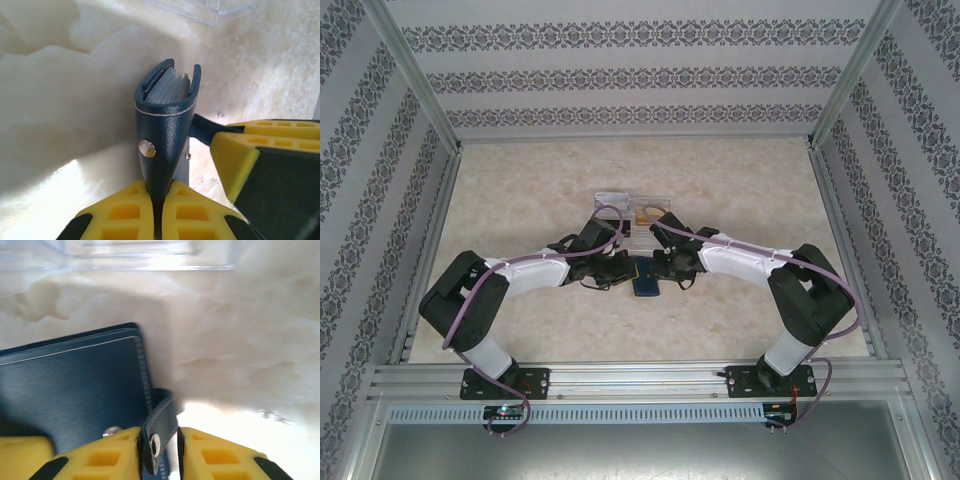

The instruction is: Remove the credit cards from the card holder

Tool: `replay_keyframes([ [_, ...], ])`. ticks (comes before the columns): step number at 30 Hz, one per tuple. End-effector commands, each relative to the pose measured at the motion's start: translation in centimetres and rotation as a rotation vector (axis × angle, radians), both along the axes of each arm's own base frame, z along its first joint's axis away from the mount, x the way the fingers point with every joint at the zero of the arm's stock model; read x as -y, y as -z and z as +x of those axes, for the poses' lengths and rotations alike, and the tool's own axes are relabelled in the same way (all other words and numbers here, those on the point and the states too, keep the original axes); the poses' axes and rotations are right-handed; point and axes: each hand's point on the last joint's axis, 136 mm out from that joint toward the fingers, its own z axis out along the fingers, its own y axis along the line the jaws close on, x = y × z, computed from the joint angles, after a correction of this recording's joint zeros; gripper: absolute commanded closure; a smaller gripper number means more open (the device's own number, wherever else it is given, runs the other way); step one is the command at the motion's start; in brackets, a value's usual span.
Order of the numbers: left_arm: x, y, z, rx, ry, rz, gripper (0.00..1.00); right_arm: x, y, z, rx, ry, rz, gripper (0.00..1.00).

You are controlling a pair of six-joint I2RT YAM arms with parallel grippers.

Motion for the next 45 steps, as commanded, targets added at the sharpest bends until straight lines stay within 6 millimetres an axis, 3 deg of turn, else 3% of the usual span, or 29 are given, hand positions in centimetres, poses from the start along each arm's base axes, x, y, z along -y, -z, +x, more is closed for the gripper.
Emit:
replay_keyframes([
  [1,-0.7,0.3,-0.5,-0.001,-0.006,0.034,1.0,1.7,0.0,-0.2,0.008,0.046,-0.045,0.73],
  [8,-0.4,0.3,-0.6,-0.006,0.006,0.025,1.0,-0.5,-1.1,0.2,0.019,-0.018,0.051,0.71],
  [11,-0.6,0.5,-0.6,-0.011,0.0,0.036,1.0,-0.4,-0.6,0.4,0.005,-0.015,0.028,0.72],
  [14,-1.1,0.7,-0.6,-0.023,-0.019,0.066,0.88,-0.1,-0.2,0.5,0.0,-0.007,0.001,0.73],
  [17,-2.1,0.7,-0.5,-0.022,-0.056,0.11,0.66,0.2,0.2,0.5,0.0,0.0,-0.015,0.74],
  [23,-3.6,-0.4,0.0,0.013,-0.093,0.16,0.36,0.0,-0.1,0.8,0.015,-0.014,-0.008,0.83],
  [27,-5.4,-1.4,0.3,0.038,-0.119,0.199,0.22,-0.4,-1.2,0.9,0.043,-0.035,0.013,0.91],
  [33,-10.0,-3.4,1.1,0.094,-0.175,0.309,0.01,-1.8,-5.2,0.6,0.122,-0.087,0.089,0.92],
  [39,-13.7,-5.4,1.6,0.135,-0.243,0.355,0.01,-4.9,-9.5,0.0,0.194,-0.176,0.202,0.92],
  [45,-16.0,-5.6,1.2,0.109,-0.304,0.373,0.01,-7.8,-10.2,-0.7,0.191,-0.207,0.245,0.91],
])
